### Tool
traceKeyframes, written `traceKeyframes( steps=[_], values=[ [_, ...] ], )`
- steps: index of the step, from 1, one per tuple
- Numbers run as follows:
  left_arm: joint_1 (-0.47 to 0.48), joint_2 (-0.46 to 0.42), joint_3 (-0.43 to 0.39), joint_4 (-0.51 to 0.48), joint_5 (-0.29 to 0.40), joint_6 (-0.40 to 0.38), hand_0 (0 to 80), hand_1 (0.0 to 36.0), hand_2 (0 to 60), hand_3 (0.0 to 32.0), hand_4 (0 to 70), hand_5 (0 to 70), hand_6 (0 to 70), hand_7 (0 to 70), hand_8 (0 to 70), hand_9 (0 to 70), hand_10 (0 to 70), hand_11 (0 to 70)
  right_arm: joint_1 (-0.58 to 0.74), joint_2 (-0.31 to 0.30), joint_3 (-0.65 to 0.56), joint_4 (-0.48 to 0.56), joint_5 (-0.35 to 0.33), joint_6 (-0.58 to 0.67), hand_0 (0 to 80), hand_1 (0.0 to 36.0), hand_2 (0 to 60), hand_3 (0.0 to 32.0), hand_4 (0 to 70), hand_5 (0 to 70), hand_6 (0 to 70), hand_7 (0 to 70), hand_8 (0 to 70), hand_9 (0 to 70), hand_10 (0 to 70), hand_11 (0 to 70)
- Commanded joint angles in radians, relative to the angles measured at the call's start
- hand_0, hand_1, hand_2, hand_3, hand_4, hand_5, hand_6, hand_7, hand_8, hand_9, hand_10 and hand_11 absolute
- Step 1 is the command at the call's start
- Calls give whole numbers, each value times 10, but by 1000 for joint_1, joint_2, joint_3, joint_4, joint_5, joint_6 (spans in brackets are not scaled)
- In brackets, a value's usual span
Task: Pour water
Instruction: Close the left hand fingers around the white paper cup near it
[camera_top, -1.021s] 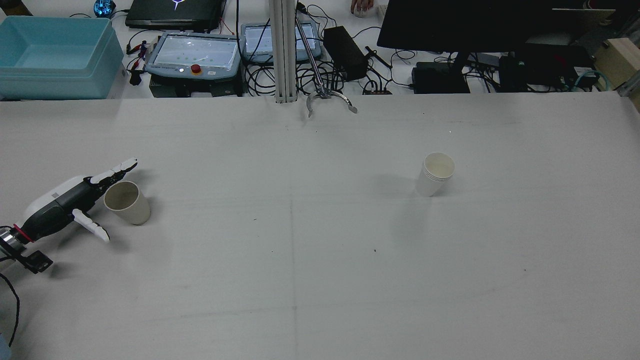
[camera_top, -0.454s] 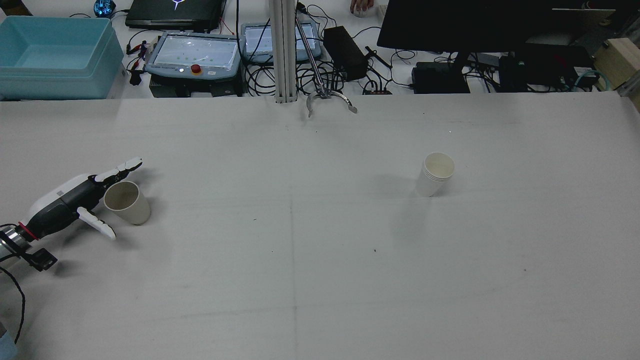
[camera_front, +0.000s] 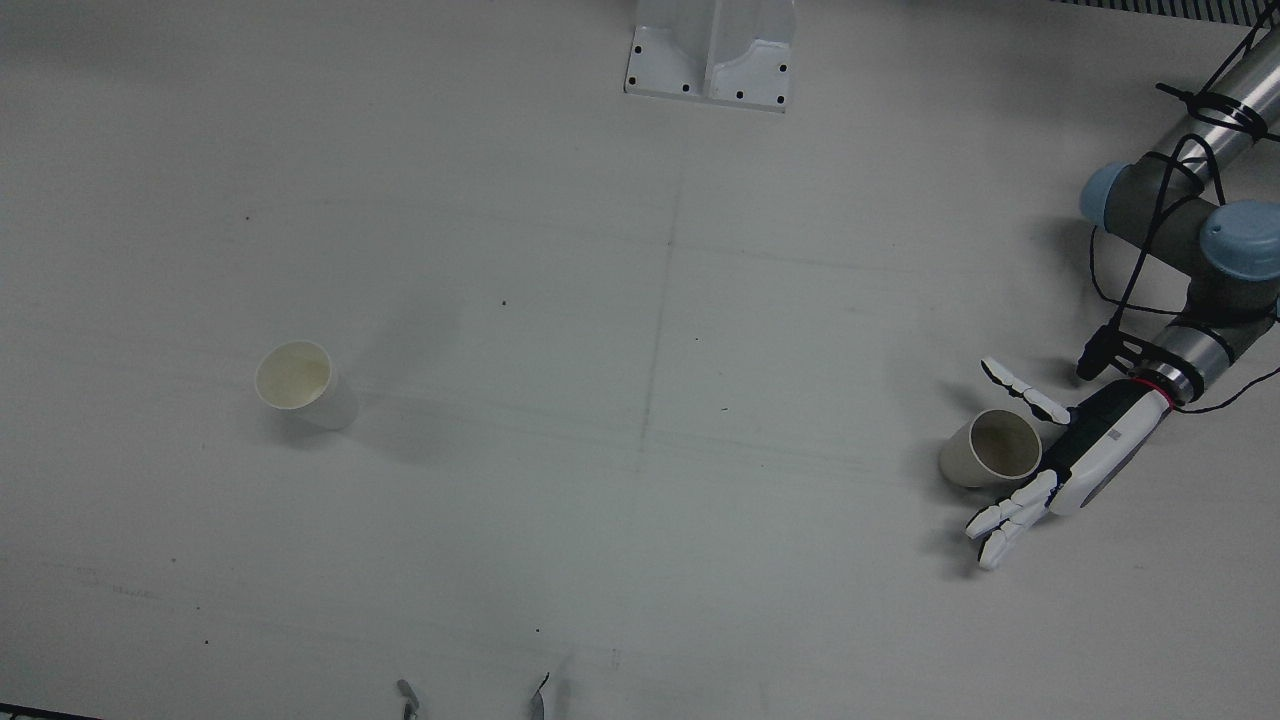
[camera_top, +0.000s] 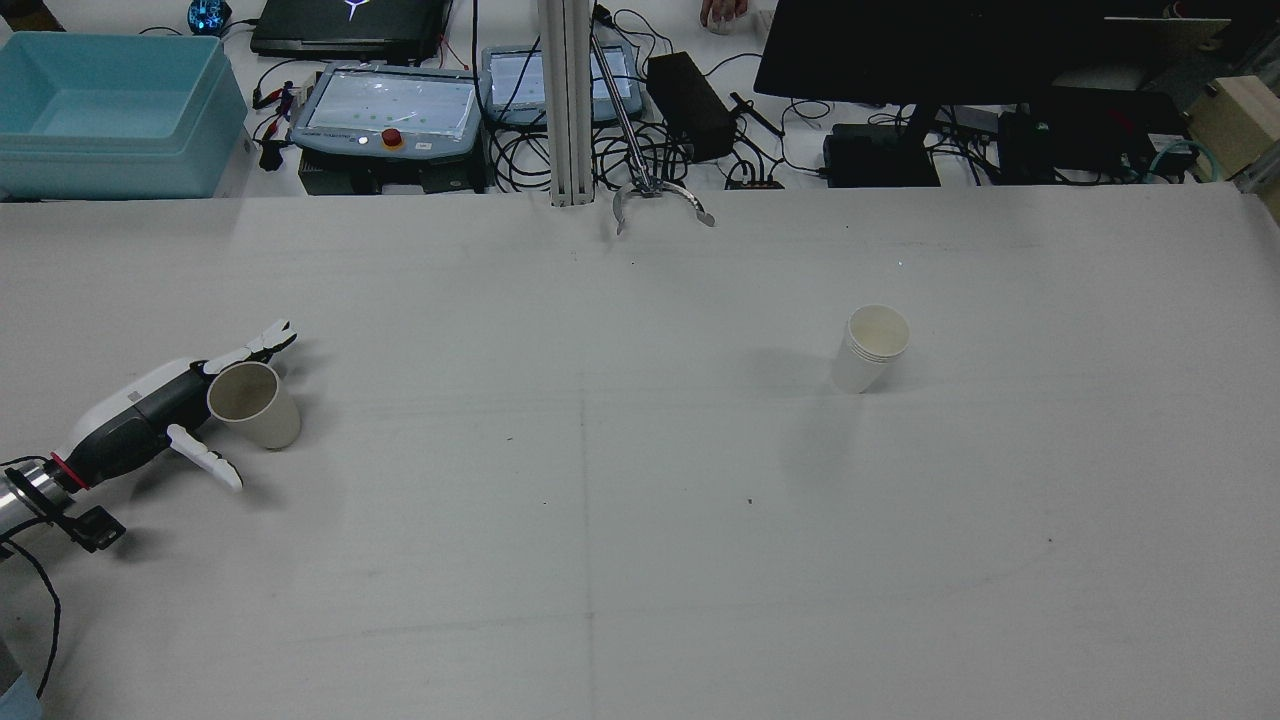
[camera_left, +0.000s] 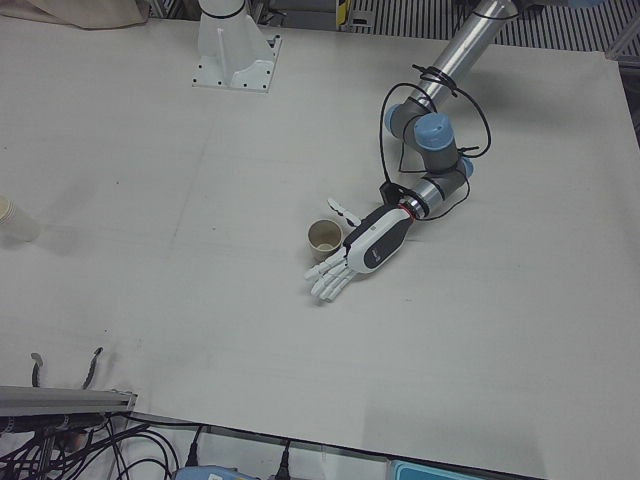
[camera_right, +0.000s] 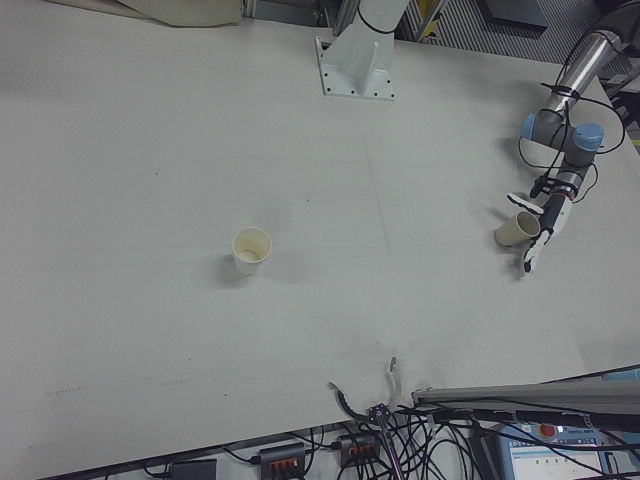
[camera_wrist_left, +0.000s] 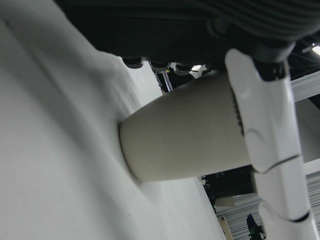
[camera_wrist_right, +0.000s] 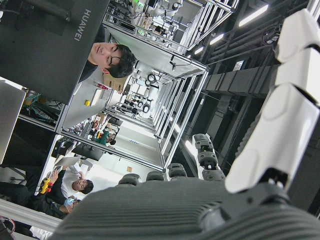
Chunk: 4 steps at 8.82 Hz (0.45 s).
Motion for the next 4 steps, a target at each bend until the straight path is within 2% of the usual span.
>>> traceKeyframes(
  steps=[1,2,4],
  values=[
    [10,1,-2,2,-1,-3,549,140,0,0,211,87,0,1,5,0,0,0,0,1,0,0,1,0,459,135,149,0,44,89,37,45,0,0,0,0],
    [10,1,-2,3,-1,-5,548,141,0,0,217,105,0,0,7,0,0,0,0,1,0,0,1,0,459,134,150,0,44,88,37,43,0,0,0,0],
    [10,1,-13,15,-1,-5,550,143,0,0,232,204,0,11,13,0,0,0,0,1,0,0,1,0,459,134,148,0,44,87,35,40,0,0,0,0]
  ],
)
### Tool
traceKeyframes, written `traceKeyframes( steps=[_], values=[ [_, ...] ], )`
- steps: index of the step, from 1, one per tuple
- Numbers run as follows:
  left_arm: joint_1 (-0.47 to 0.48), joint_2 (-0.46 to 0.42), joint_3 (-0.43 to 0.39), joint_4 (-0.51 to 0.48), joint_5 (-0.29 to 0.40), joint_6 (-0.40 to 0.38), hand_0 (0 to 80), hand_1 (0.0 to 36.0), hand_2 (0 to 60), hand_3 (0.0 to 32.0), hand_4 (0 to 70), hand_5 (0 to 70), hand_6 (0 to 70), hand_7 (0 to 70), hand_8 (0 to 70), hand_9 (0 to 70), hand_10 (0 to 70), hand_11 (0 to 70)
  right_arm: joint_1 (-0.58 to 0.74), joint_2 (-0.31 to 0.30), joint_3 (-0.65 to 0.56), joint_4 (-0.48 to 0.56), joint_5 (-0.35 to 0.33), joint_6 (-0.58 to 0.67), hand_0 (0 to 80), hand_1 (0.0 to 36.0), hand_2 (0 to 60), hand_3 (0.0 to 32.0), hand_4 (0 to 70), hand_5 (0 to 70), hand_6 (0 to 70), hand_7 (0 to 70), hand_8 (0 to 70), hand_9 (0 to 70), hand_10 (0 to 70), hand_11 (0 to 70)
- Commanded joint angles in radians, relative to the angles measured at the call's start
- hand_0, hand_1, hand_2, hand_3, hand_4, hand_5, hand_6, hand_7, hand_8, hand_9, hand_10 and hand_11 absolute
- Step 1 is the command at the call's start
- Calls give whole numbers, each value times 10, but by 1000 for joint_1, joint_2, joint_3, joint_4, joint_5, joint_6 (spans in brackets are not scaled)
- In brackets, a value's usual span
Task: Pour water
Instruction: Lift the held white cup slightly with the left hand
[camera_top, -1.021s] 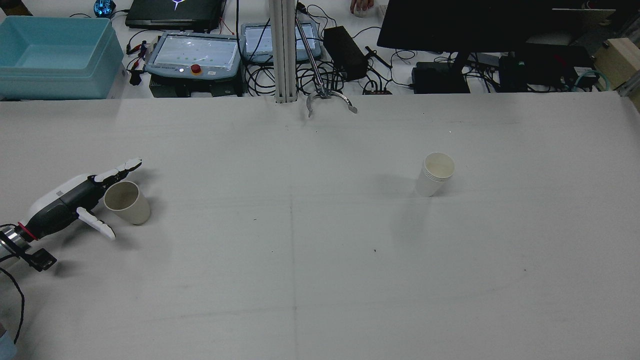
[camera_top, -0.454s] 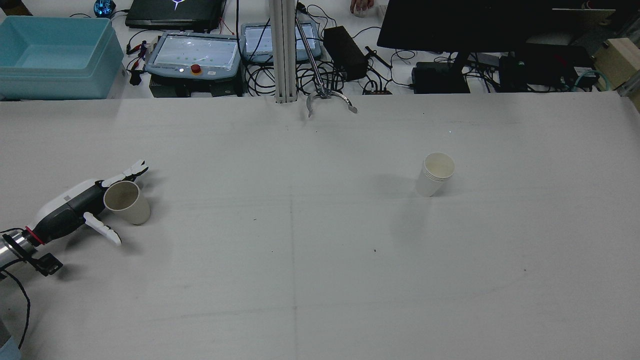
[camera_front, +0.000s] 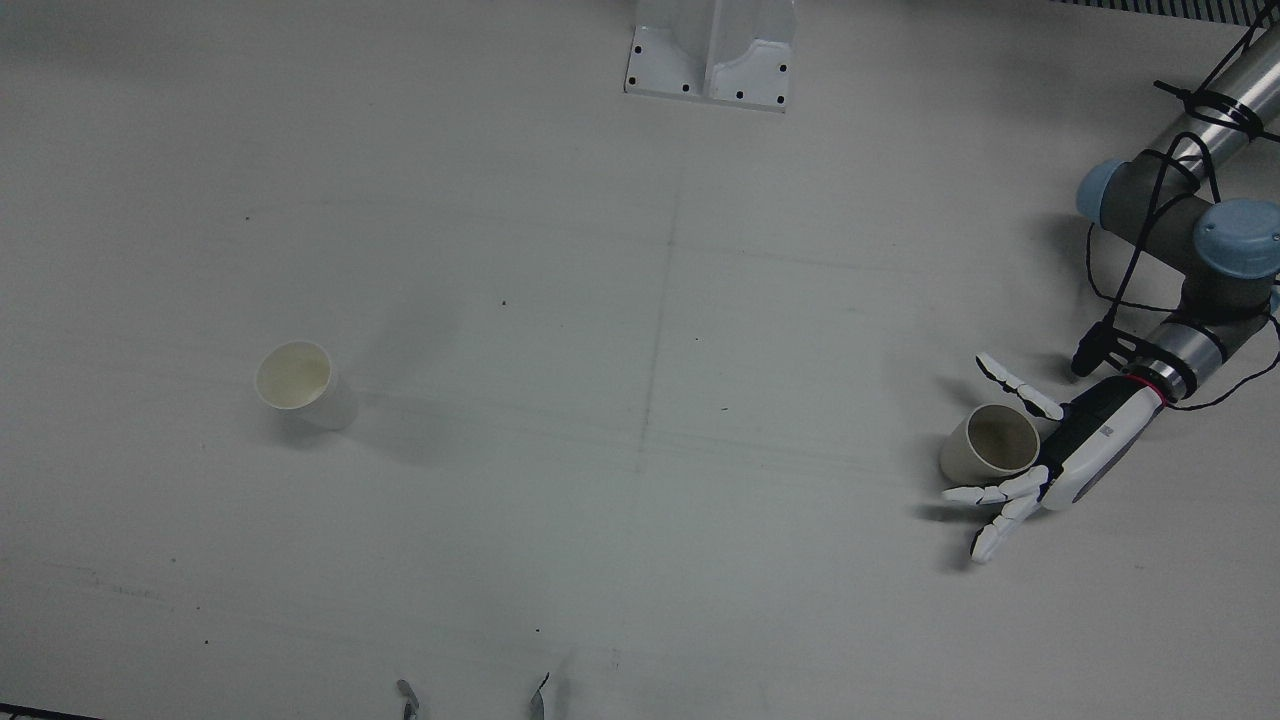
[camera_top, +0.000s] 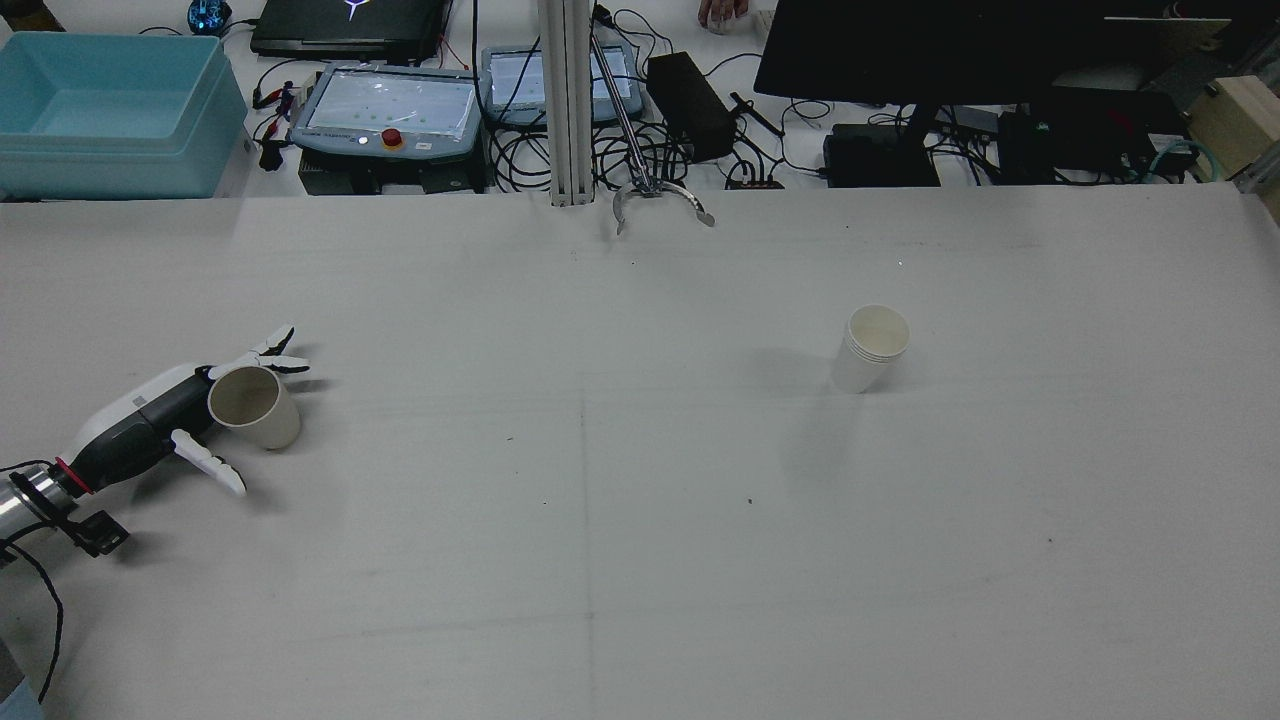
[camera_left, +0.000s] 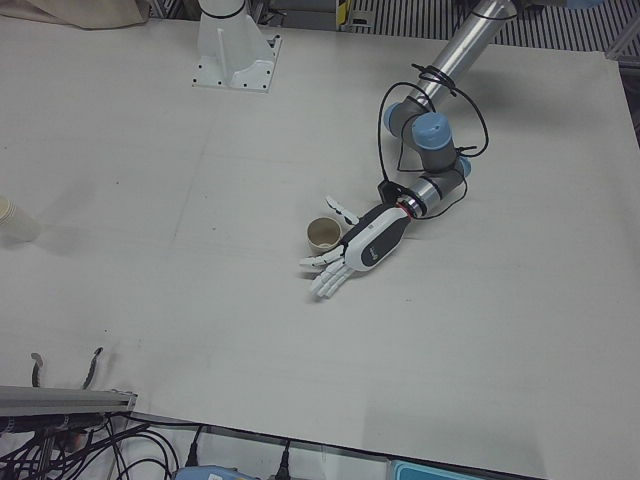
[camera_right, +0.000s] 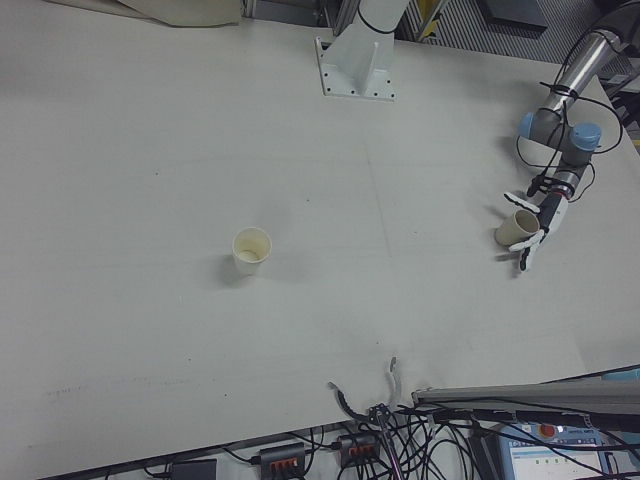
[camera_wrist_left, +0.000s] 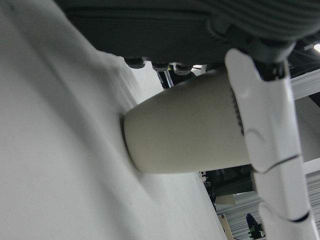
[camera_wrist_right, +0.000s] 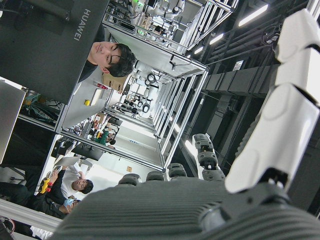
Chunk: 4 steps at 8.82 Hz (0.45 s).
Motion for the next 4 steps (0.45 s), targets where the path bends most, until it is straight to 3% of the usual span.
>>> traceKeyframes(
  steps=[1,2,3,4],
  values=[
    [0,2,-36,51,-5,-2,558,156,0,0,269,280,0,28,20,2,0,0,1,0,0,0,0,0,458,134,149,0,44,89,35,39,0,0,0,0],
    [-1,5,-47,62,-11,-4,563,175,4,0,286,335,7,37,23,4,0,0,1,0,0,0,0,0,458,133,148,0,44,90,36,43,0,0,0,0],
    [-1,5,-50,72,-12,-4,586,251,192,0,231,448,20,49,26,7,0,9,1,0,0,0,0,0,458,134,149,0,43,90,35,40,0,0,0,0],
    [-3,6,-50,82,-14,-5,667,326,276,0,181,509,33,70,32,15,0,19,1,0,0,0,0,0,458,134,150,0,43,89,35,41,0,0,0,0]
  ],
)
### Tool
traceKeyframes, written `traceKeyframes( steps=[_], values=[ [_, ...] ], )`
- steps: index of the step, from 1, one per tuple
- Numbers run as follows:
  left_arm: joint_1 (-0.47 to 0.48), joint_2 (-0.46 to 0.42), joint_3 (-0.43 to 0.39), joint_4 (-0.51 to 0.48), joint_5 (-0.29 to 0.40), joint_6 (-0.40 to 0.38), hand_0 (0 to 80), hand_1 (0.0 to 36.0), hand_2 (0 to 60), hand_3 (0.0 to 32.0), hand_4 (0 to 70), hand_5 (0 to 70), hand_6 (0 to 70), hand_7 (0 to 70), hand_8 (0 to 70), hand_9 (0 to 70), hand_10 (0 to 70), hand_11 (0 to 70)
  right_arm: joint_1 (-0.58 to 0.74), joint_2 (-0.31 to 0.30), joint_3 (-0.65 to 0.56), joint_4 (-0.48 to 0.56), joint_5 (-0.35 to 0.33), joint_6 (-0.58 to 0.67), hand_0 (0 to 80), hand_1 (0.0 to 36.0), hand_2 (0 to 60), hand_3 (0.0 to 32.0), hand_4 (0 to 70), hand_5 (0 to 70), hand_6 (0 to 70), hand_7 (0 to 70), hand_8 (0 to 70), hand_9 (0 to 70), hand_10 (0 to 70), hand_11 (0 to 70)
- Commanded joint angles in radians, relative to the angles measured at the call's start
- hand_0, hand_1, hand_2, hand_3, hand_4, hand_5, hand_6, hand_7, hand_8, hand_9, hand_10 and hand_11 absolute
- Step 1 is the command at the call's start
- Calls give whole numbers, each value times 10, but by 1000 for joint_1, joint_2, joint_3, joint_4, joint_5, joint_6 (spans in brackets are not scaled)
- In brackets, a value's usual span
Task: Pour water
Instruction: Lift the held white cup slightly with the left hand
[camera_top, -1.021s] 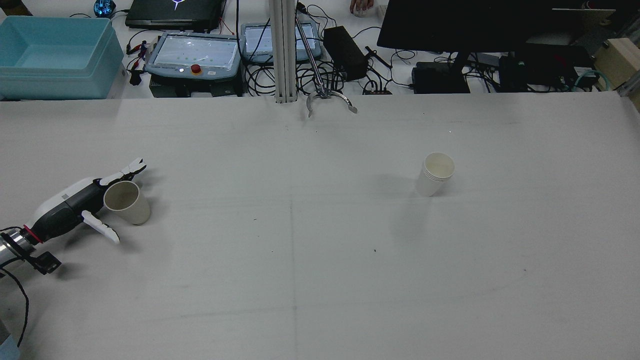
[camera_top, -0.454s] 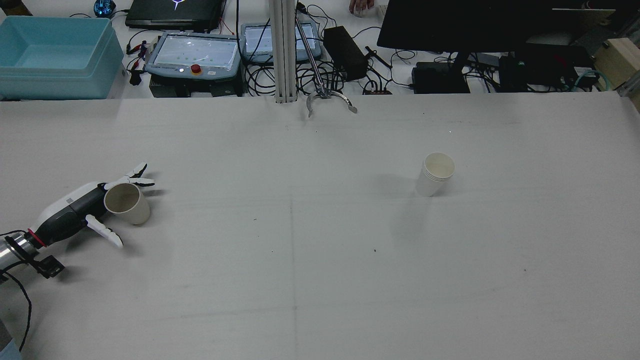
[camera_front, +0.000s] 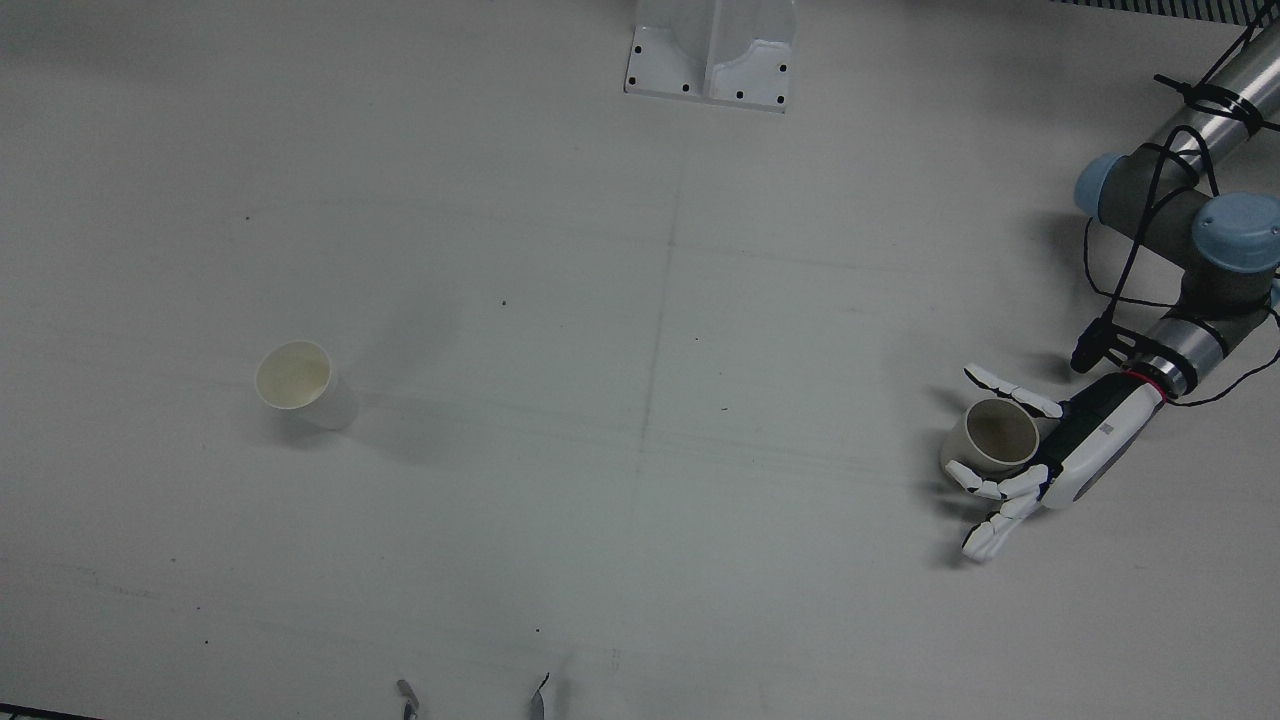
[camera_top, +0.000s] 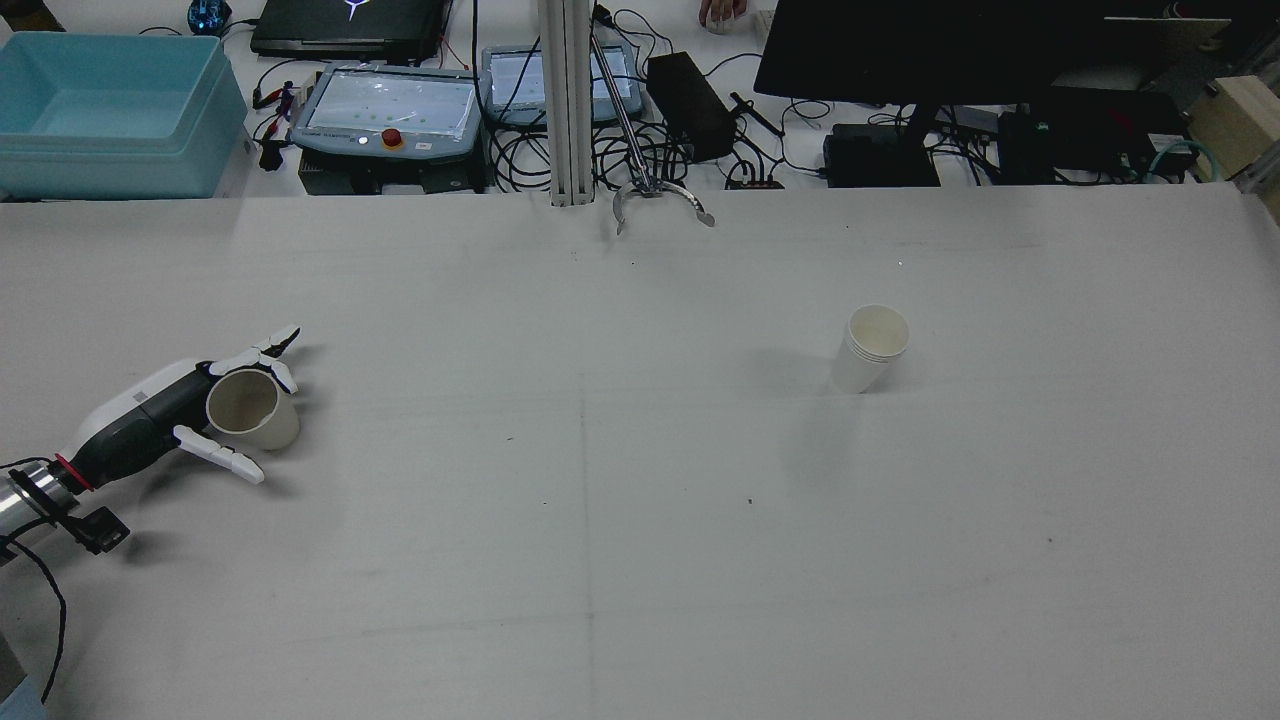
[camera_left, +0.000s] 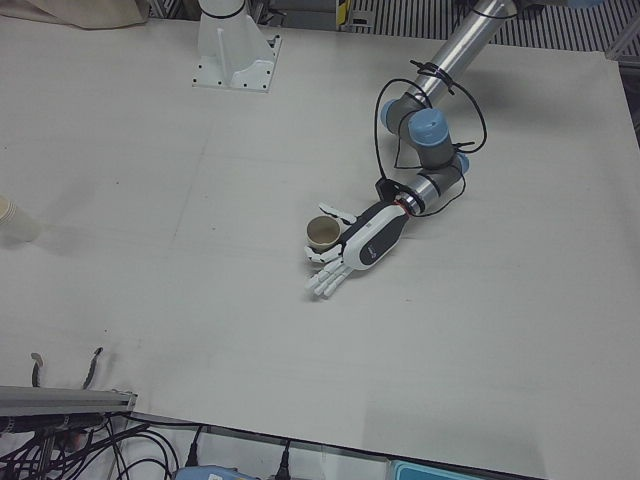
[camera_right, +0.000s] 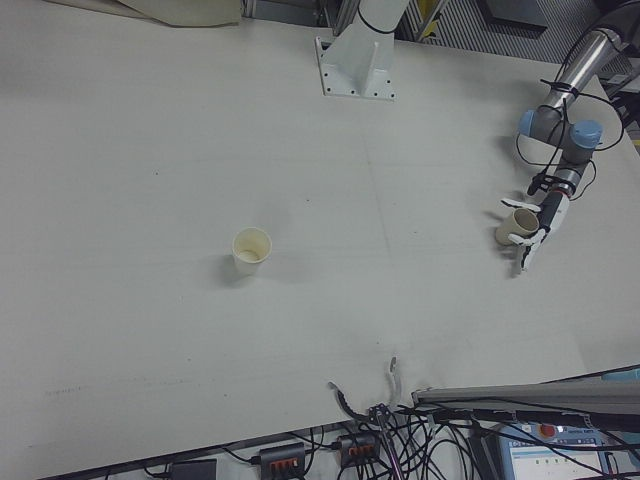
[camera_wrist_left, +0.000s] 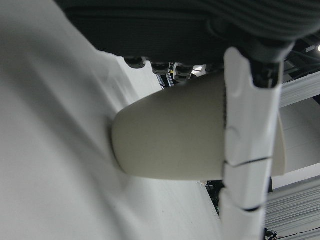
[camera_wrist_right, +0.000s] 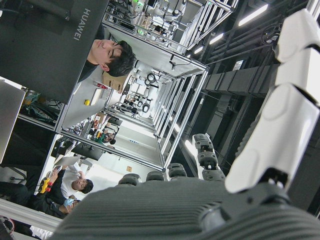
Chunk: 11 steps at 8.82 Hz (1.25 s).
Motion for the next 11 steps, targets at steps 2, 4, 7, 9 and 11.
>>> traceKeyframes(
  steps=[2,4,7,9,11],
  values=[
    [-4,6,-10,46,-7,-40,555,208,94,0,189,487,91,271,30,40,0,0,0,0,0,0,0,0,457,133,149,0,42,85,35,40,0,0,0,0],
    [-8,7,-10,47,-4,-76,442,195,600,0,461,505,104,279,32,43,0,2,2,0,1,0,0,2,457,134,150,0,42,86,34,38,0,0,0,0],
    [-10,62,-67,56,-5,-97,447,267,600,0,523,567,83,167,23,19,11,23,3,0,3,0,2,5,458,133,148,0,40,87,33,37,0,0,0,0],
    [-10,101,-137,79,-5,-99,456,271,600,0,543,560,81,146,26,17,15,29,-3,5,0,2,2,2,459,134,144,0,40,88,32,36,0,0,0,0],
    [-10,102,-207,136,-5,-99,458,261,600,0,531,553,80,136,23,13,16,31,-44,44,-90,9,8,-15,457,131,152,0,52,97,42,57,0,0,0,0]
  ],
)
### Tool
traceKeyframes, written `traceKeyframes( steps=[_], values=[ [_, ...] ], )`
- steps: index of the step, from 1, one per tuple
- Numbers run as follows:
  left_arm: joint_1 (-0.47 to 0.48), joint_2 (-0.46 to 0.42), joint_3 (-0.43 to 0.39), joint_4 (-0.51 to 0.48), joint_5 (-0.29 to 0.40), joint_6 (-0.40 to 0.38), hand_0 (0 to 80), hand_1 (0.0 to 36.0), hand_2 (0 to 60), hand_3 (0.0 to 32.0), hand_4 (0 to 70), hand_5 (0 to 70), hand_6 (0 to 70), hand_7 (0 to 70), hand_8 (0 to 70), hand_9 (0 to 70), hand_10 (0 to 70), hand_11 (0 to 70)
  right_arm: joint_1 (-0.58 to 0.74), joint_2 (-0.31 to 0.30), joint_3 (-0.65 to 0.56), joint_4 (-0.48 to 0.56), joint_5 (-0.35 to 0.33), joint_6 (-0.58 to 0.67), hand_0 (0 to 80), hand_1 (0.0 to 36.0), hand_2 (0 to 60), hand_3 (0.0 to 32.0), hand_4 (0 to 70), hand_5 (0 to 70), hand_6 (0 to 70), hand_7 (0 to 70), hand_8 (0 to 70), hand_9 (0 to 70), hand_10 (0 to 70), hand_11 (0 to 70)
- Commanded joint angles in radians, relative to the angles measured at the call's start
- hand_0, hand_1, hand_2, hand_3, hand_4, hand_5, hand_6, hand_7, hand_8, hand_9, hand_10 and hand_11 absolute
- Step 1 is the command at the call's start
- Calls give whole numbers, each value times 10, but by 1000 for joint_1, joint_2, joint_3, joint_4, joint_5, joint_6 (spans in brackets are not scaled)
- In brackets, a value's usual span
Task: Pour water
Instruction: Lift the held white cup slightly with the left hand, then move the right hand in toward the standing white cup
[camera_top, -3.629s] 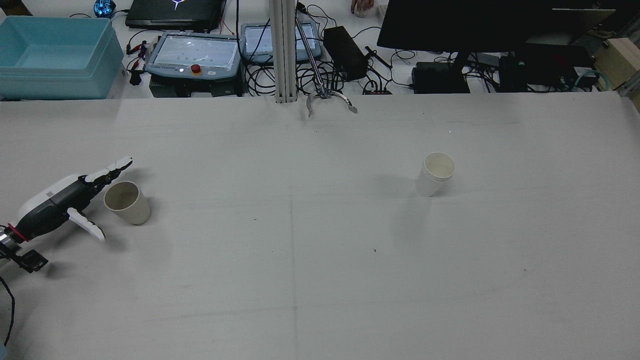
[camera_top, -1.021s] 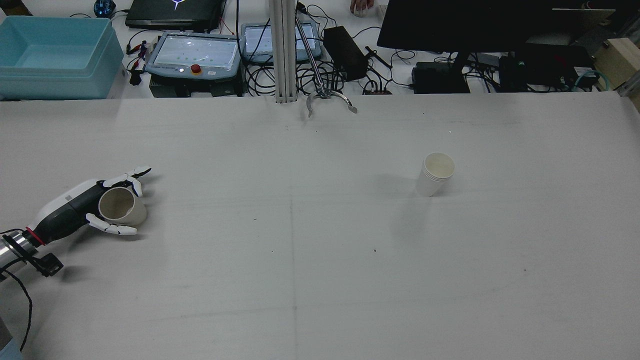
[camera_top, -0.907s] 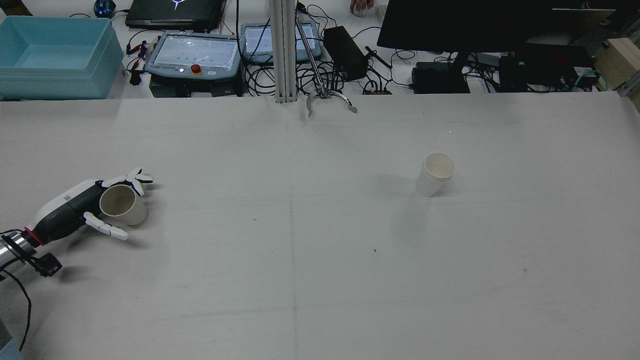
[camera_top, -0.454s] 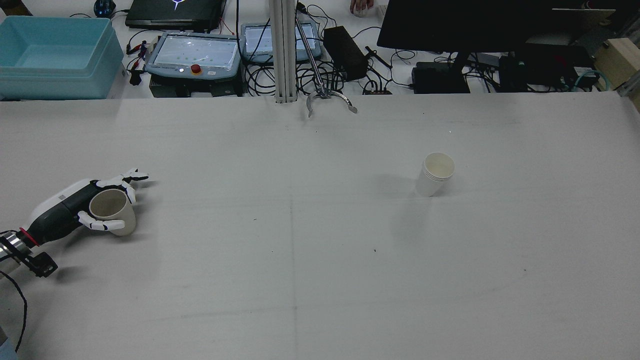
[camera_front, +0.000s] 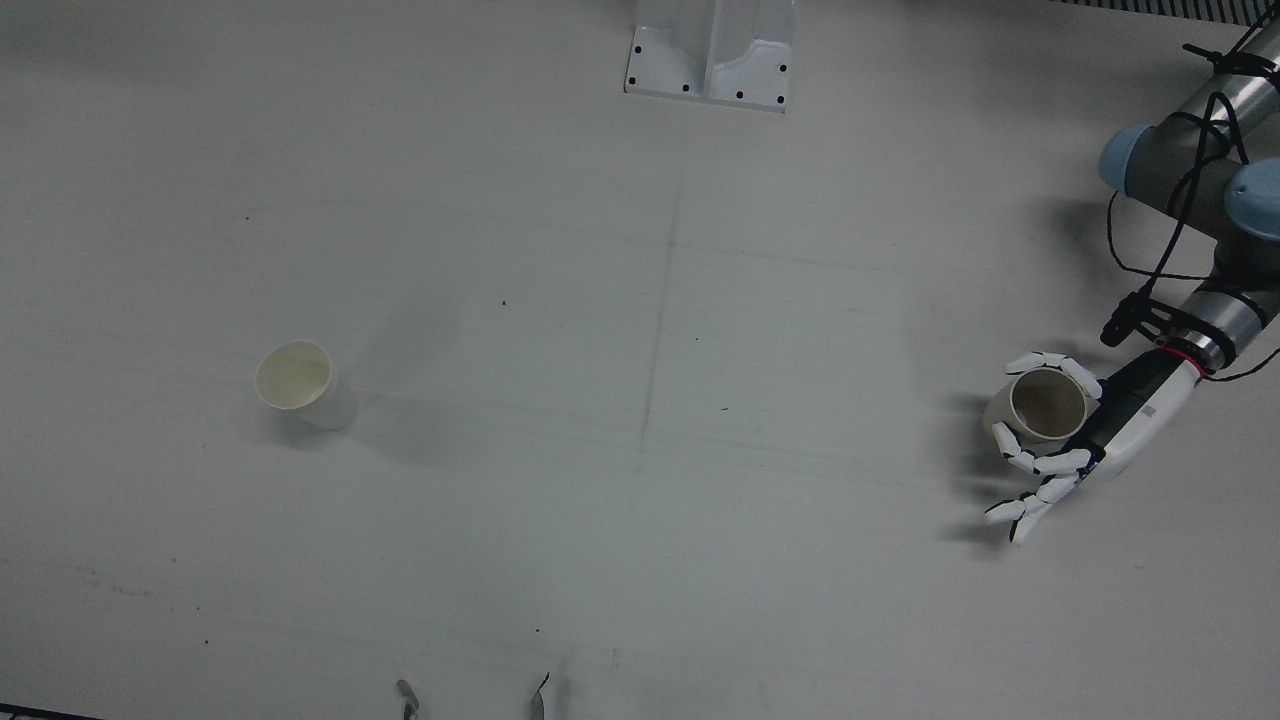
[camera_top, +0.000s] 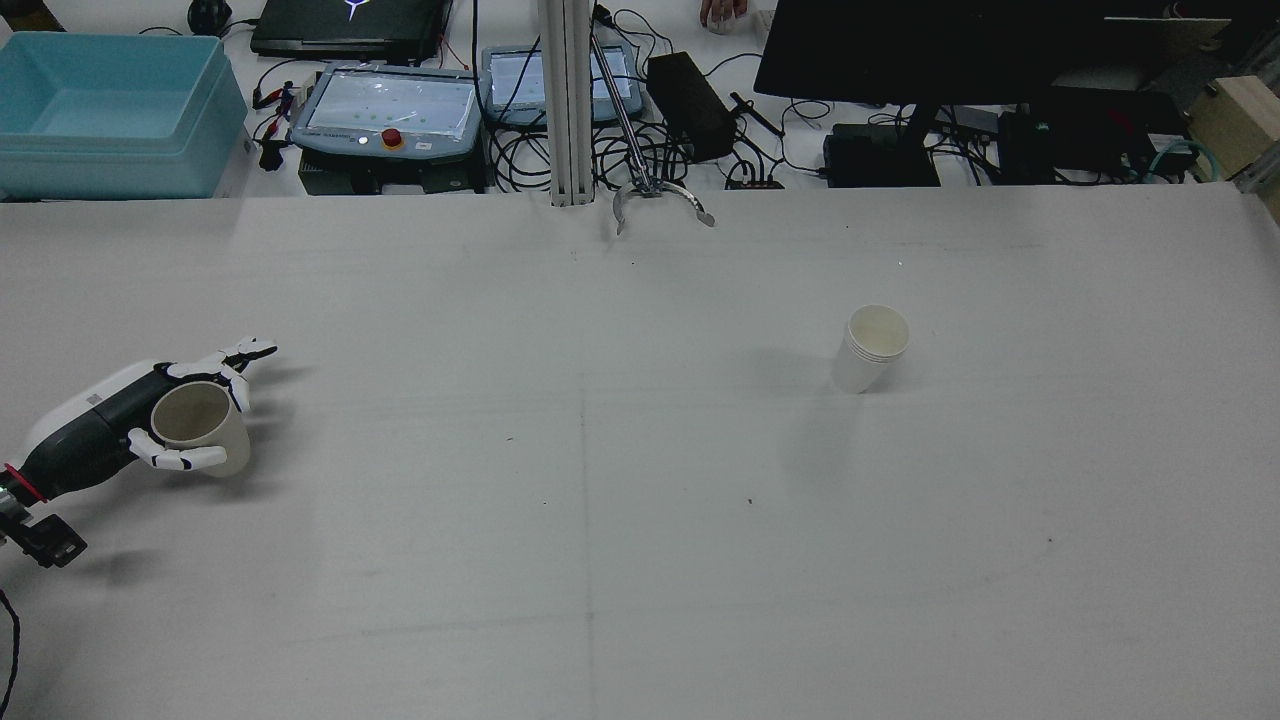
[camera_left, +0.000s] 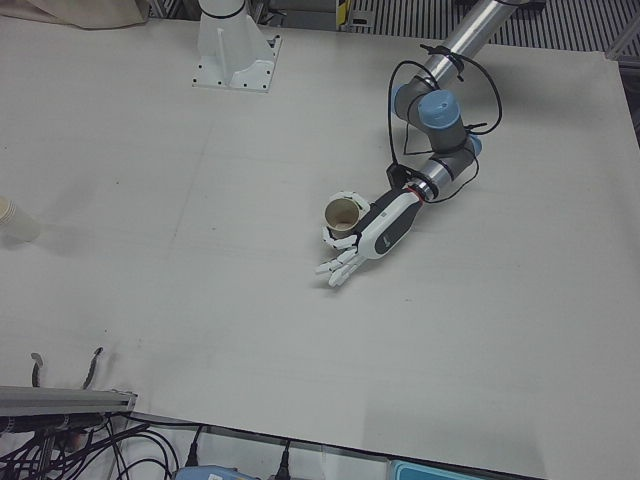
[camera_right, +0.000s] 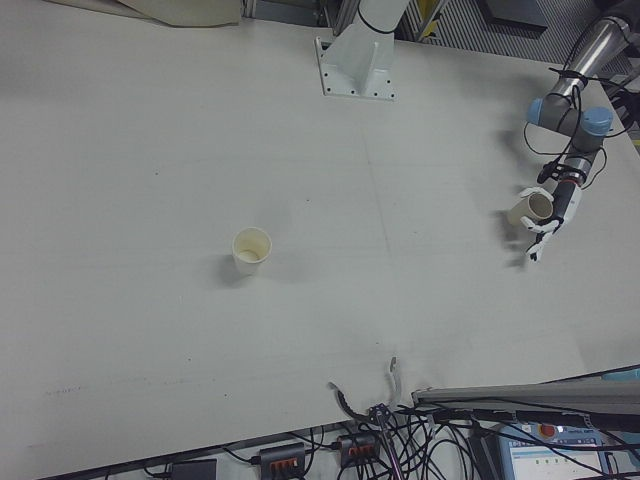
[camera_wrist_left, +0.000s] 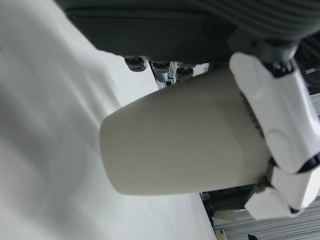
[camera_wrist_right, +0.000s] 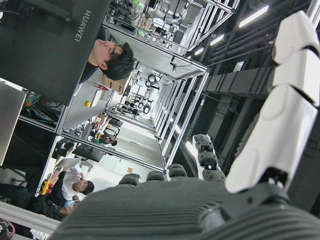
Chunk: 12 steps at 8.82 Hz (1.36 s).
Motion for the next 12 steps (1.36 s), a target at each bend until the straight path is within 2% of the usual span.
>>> traceKeyframes(
  steps=[1,2,3,4,5,6,7,8,9,11,12],
  values=[
    [0,12,-106,77,1,-1,461,266,600,0,541,552,77,128,22,11,16,31,-82,33,-98,20,10,-92,456,130,160,0,58,96,43,54,0,0,0,0],
    [0,12,-111,89,5,-25,458,268,600,0,534,549,73,123,21,10,15,30,-101,40,-106,33,33,-217,455,131,161,0,51,84,34,39,0,0,0,0],
    [-6,12,-118,105,6,-51,459,265,600,0,550,533,75,128,23,12,18,33,-136,42,-127,62,66,-290,460,141,162,0,43,72,12,3,0,0,0,0],
    [-9,28,-155,134,8,-56,456,265,600,0,551,523,70,125,19,11,18,34,-162,53,-242,174,85,-285,470,164,160,0,4,64,0,0,0,0,0,0],
    [-11,44,-195,158,12,-58,459,260,600,0,555,519,68,126,19,11,16,31,-202,53,-351,288,91,-268,463,154,152,0,0,42,0,0,0,0,0,0],
    [-8,45,-213,189,12,-83,460,255,600,0,557,517,72,132,22,13,16,30,-287,70,-438,354,158,-257,461,148,137,0,0,37,0,0,0,0,0,0],
    [-9,41,-215,198,12,-90,461,254,600,0,570,521,77,138,24,15,16,31,-398,133,-547,407,235,-240,463,148,137,0,0,52,0,0,0,0,0,0],
    [-12,41,-220,209,14,-104,459,243,600,0,571,518,83,145,27,18,17,31,-513,251,-695,469,298,-172,459,142,134,0,0,43,0,0,0,0,0,0],
    [-14,47,-226,214,12,-108,461,239,600,0,574,523,87,149,29,20,16,29,-614,322,-758,478,350,-106,458,138,128,0,0,32,0,0,0,0,0,0],
    [-14,58,-226,214,12,-111,463,241,600,0,572,522,85,150,27,19,16,29,-806,352,-763,479,460,3,461,138,124,0,0,36,0,0,0,0,0,0],
    [-14,56,-226,214,14,-111,460,242,600,0,567,517,83,146,29,21,16,30,-842,350,-757,479,494,43,461,139,121,0,3,38,0,0,0,0,0,0]
  ],
)
